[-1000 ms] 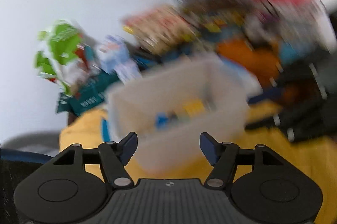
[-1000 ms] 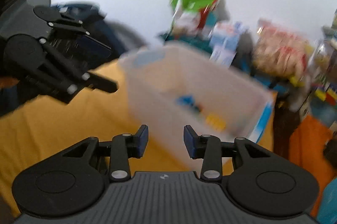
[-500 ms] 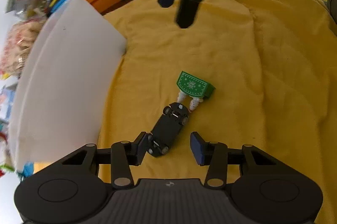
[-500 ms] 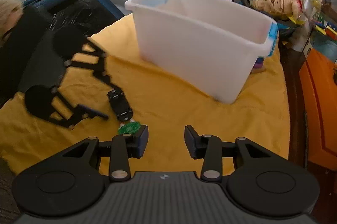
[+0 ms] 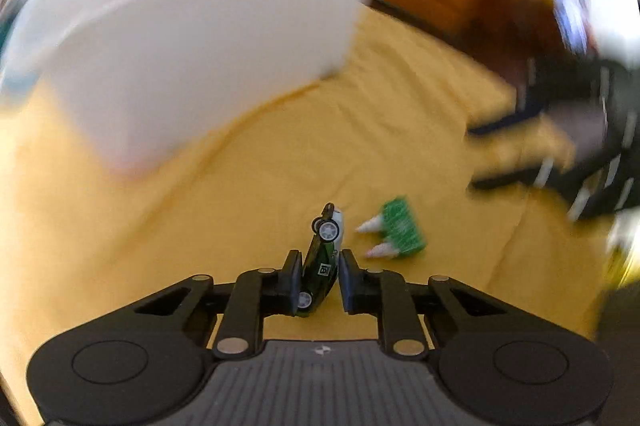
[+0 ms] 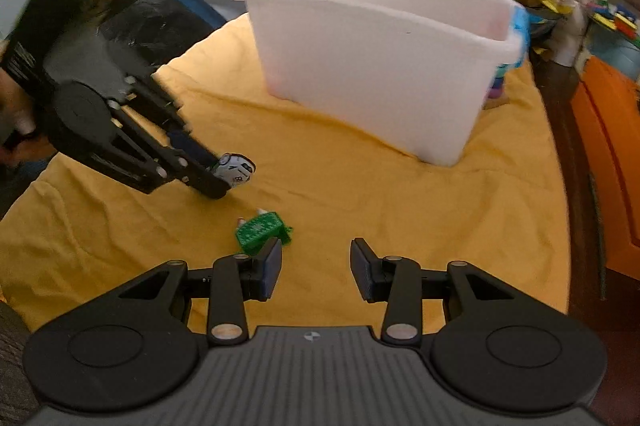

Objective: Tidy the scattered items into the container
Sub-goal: 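Move both tools back to the green toy and the green-white car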

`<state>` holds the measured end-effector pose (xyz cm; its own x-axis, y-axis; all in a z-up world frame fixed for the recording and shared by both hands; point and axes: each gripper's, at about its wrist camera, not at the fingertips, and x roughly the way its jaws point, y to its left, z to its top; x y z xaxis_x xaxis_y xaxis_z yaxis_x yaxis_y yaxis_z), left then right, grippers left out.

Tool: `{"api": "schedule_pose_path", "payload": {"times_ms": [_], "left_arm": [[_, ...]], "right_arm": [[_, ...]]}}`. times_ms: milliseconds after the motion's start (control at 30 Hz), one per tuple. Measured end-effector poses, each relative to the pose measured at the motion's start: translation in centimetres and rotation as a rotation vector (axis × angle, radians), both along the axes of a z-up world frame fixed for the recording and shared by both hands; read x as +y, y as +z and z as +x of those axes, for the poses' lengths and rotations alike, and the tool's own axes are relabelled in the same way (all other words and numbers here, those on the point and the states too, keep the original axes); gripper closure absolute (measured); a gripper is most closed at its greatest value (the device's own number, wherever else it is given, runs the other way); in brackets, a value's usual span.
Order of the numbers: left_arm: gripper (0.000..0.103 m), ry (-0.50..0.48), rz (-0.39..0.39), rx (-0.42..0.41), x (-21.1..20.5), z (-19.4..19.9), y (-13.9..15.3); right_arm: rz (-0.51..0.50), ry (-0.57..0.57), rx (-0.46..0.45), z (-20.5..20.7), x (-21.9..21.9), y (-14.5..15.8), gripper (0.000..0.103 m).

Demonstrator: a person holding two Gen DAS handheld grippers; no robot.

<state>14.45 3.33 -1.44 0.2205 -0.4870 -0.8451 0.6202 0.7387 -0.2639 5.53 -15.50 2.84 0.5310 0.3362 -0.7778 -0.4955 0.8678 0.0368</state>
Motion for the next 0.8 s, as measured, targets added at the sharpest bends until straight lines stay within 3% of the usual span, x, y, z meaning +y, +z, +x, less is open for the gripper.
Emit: {"api": "schedule_pose_path", "payload": {"times_ms": [67, 133, 267, 400, 467, 600, 800], "left_arm": [[0.081, 0.152, -0.106, 0.097, 1.4, -0.8, -0.6], [0.081, 0.276, -0.172, 0.143, 2.4, -1.8, -1.4], [0.07, 0.441, -0.113, 0.106, 3.6, -3.2, -2.6], [0.057, 0.431, -0.026, 0.024, 3.9, -5.0, -1.6], [0.057, 0.413, 0.021, -0.04, 3.6, -5.9, -0.9], [0.057, 0.407, 0.024, -0.068, 3.1, -7.5, -0.4], [0.057, 0.413, 0.043, -0.074, 2.1, -7.8, -0.8]], "right_arm": [[0.008, 0.022, 0.008, 0.2, 0.4, -0.3, 0.061], [0.019, 0.051, 0.014, 0.5, 1.0, -0.7, 0.061], [0.03, 0.118, 0.015, 0.7, 2.4, -1.2, 0.061], [0.01, 0.19, -0.028, 0.5, 4.1, -1.4, 0.061], [-0.024, 0.234, -0.062, 0.4, 5.1, -1.4, 0.062], [-0.095, 0.293, -0.052, 0.6, 6.5, -2.8, 0.076], [-0.132, 0.237, -0.035, -0.2, 4.0, -3.0, 0.075]]}}
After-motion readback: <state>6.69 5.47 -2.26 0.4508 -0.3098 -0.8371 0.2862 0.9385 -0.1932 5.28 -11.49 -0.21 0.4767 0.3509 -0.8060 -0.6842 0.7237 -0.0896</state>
